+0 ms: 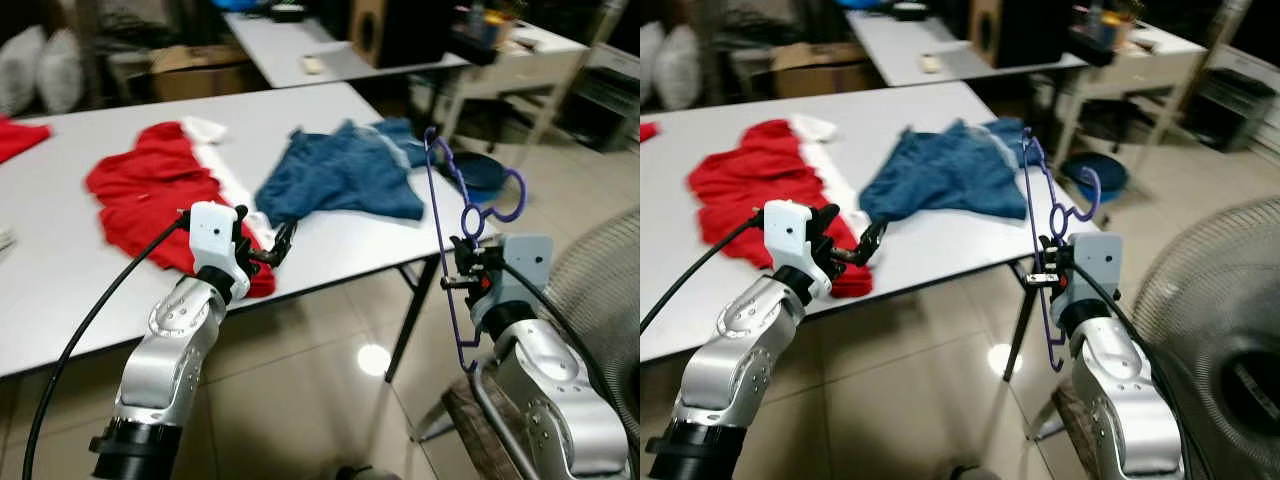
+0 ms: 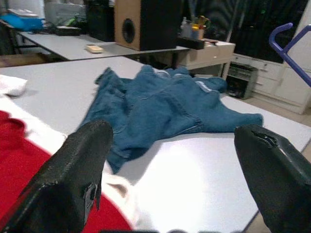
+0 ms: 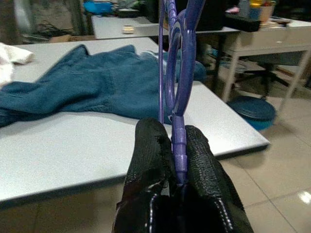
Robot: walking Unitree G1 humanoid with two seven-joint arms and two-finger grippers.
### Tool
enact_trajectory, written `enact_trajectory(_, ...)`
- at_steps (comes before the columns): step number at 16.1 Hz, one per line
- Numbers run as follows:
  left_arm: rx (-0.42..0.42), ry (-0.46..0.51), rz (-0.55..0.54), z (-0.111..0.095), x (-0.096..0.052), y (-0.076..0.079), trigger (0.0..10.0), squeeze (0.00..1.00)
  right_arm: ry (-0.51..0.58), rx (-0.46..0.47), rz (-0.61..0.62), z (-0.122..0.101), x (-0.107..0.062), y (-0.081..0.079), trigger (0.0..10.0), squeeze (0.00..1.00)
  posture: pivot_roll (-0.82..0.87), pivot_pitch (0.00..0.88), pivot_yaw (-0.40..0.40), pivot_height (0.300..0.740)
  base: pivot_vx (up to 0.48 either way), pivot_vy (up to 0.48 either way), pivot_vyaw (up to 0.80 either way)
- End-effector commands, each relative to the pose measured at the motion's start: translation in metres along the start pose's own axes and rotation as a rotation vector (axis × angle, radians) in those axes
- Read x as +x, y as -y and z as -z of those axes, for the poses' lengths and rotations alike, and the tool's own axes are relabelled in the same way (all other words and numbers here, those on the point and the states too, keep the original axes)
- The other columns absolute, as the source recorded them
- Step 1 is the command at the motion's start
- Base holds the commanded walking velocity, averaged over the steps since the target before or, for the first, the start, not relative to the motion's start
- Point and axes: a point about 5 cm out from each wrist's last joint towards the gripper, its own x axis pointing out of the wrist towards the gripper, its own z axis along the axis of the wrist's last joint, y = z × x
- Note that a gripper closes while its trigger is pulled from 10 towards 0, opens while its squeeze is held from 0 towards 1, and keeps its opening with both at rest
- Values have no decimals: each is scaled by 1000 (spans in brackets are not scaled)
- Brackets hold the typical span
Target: Hang hanger
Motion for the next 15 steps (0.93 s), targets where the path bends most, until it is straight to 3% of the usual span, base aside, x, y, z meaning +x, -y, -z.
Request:
enact_trajectory(1,-11,-2,-4,-2,2,-3,10000,290,11,-30,-36,0,0,-4,10000,0,-178,0,13,740,0,0,0)
enact_trajectory(4,-16,-14,0,1,6,-6,10000,298,-1,-58,-75,-1,-2,-10,10000,0,-206,0,33,740,179,0,0)
enact_trajectory(7,-13,-24,-3,1,12,-6,10000,294,5,-34,-60,-1,-6,-6,10000,0,-215,0,41,740,274,0,0)
enact_trajectory(9,-9,-35,3,1,12,-5,10000,298,7,-124,-92,1,-5,-11,10000,0,-205,0,40,740,274,0,0)
enact_trajectory(15,29,-47,-11,-1,7,-9,10000,294,35,-71,-33,0,7,-5,10000,0,-154,0,13,740,283,0,0)
